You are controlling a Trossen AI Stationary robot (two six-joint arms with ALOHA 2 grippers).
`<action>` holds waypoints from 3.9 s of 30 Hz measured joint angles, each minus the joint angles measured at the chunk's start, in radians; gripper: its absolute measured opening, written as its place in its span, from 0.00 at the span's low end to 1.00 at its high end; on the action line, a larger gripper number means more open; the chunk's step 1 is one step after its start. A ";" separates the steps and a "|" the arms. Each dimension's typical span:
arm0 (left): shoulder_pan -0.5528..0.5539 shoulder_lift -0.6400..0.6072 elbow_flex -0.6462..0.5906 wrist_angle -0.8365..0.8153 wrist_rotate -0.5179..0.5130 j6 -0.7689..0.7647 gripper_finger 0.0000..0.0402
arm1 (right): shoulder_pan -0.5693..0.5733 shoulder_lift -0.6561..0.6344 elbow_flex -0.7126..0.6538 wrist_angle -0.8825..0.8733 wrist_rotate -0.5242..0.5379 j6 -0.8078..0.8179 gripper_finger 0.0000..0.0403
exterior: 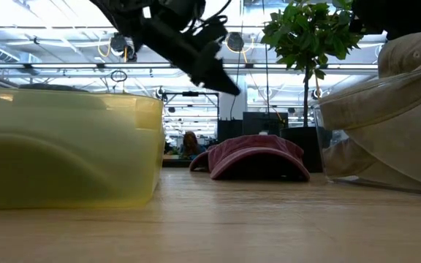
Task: Pick & Place hat
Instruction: Put the bottom red cap into the yellow bin
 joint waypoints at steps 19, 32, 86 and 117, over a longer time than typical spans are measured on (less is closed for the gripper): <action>-0.094 0.231 0.141 0.087 0.156 -0.111 0.42 | 0.000 0.002 0.000 0.005 -0.001 0.001 0.00; -0.089 0.213 0.188 -0.216 0.098 -0.116 0.71 | -0.001 0.006 0.000 0.005 -0.001 -0.009 0.00; -0.082 0.297 0.189 -0.200 0.028 -0.052 0.56 | -0.001 0.010 0.000 -0.002 -0.001 -0.012 0.00; -0.207 0.185 0.412 -0.715 -0.273 0.046 0.02 | 0.000 0.009 -0.001 -0.002 -0.001 -0.004 0.00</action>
